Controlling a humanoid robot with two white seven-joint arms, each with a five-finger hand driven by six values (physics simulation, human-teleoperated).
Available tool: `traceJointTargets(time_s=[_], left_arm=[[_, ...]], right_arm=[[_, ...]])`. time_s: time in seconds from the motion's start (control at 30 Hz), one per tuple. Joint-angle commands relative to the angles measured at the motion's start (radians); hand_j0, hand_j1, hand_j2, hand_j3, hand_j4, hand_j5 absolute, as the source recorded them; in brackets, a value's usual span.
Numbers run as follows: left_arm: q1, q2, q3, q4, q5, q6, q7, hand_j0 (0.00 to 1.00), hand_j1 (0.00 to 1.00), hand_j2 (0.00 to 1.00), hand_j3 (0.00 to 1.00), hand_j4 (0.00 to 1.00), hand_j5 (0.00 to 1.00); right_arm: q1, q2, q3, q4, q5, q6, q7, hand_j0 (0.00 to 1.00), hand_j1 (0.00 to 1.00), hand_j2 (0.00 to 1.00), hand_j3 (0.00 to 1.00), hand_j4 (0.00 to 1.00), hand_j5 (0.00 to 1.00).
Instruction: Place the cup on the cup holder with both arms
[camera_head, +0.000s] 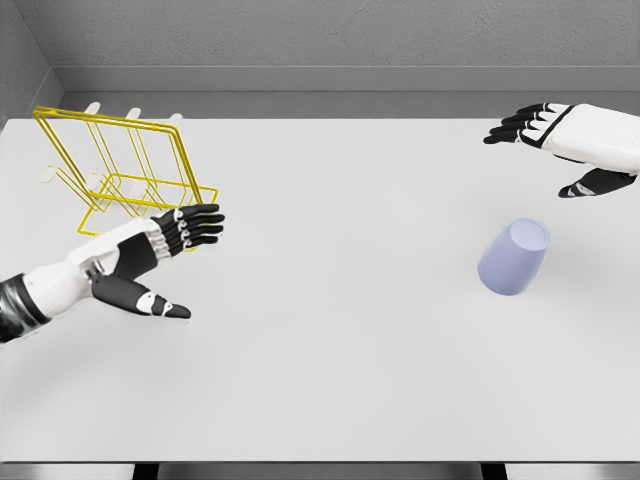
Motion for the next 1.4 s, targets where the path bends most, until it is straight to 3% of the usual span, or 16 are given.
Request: traceJointTargets(time_s=[0.0,0.17,0.27,0.33,0.4,0.5,0.77,0.83,0.9,1.0,1.1,1.3,1.37], left_arm=[[-0.002,-0.022,-0.002,-0.001,-0.023,0.001,0.000,1.00,1.00,1.00,1.00,1.00,1.00],[-0.031,-0.022,-0.002,0.001,-0.044,-0.002,0.000,1.00,1.00,1.00,1.00,1.00,1.00],[-0.034,-0.065,-0.002,0.001,-0.052,-0.005,0.000,1.00,1.00,1.00,1.00,1.00,1.00],[-0.064,-0.089,-0.003,0.001,-0.075,0.003,0.000,1.00,1.00,1.00,1.00,1.00,1.00],[-0.069,-0.129,-0.003,0.002,-0.084,0.005,0.000,1.00,1.00,1.00,1.00,1.00,1.00],[-0.097,-0.131,-0.100,0.001,-0.084,0.001,0.000,1.00,1.00,1.00,1.00,1.00,1.00],[-0.098,-0.117,-0.094,0.019,-0.087,0.005,0.000,1.00,1.00,1.00,1.00,1.00,1.00],[-0.101,-0.117,-0.092,0.032,-0.087,0.005,0.000,1.00,1.00,1.00,1.00,1.00,1.00],[-0.109,-0.117,-0.092,0.048,-0.087,0.006,0.000,1.00,1.00,1.00,1.00,1.00,1.00],[-0.115,-0.117,-0.092,0.056,-0.089,0.006,0.000,1.00,1.00,1.00,1.00,1.00,1.00],[-0.114,-0.114,-0.092,0.061,-0.089,0.006,0.000,1.00,1.00,1.00,1.00,1.00,1.00],[-0.117,-0.111,-0.092,0.068,-0.089,0.005,0.000,1.00,1.00,1.00,1.00,1.00,1.00],[-0.118,-0.111,-0.092,0.070,-0.089,0.006,0.000,1.00,1.00,1.00,1.00,1.00,1.00]], right_arm=[[0.000,-0.001,-0.001,-0.001,-0.006,0.002,-0.002,1.00,1.00,1.00,1.00,1.00,1.00],[-0.002,0.025,0.016,0.031,0.001,0.002,0.015,1.00,1.00,1.00,1.00,1.00,1.00],[-0.012,0.023,0.016,0.118,0.003,0.002,0.006,1.00,1.00,1.00,1.00,1.00,1.00],[-0.025,0.025,0.019,0.107,0.003,0.002,0.003,1.00,1.00,1.00,1.00,1.00,1.00],[-0.028,0.025,0.025,0.144,-0.002,0.002,0.003,1.00,1.00,1.00,1.00,1.00,1.00],[-0.054,0.032,0.017,0.144,0.000,0.002,0.001,1.00,1.00,1.00,1.00,1.00,1.00],[-0.054,0.043,-0.013,0.149,-0.002,0.002,-0.008,1.00,1.00,1.00,1.00,1.00,1.00],[-0.044,0.049,0.010,0.155,-0.005,0.002,-0.046,1.00,1.00,1.00,1.00,1.00,1.00],[-0.044,0.055,0.065,0.249,-0.006,0.002,-0.088,1.00,1.00,1.00,1.00,1.00,1.00],[-0.034,0.057,0.103,0.278,-0.002,0.002,-0.097,1.00,1.00,1.00,1.00,1.00,1.00],[-0.026,0.069,0.211,0.347,-0.014,0.002,-0.272,1.00,1.00,1.00,1.00,1.00,1.00],[-0.008,0.055,0.361,0.354,-0.339,0.002,-0.272,1.00,1.00,1.00,1.00,1.00,1.00],[-0.006,0.055,0.364,0.397,-0.353,0.002,-0.272,1.00,1.00,1.00,1.00,1.00,1.00]])
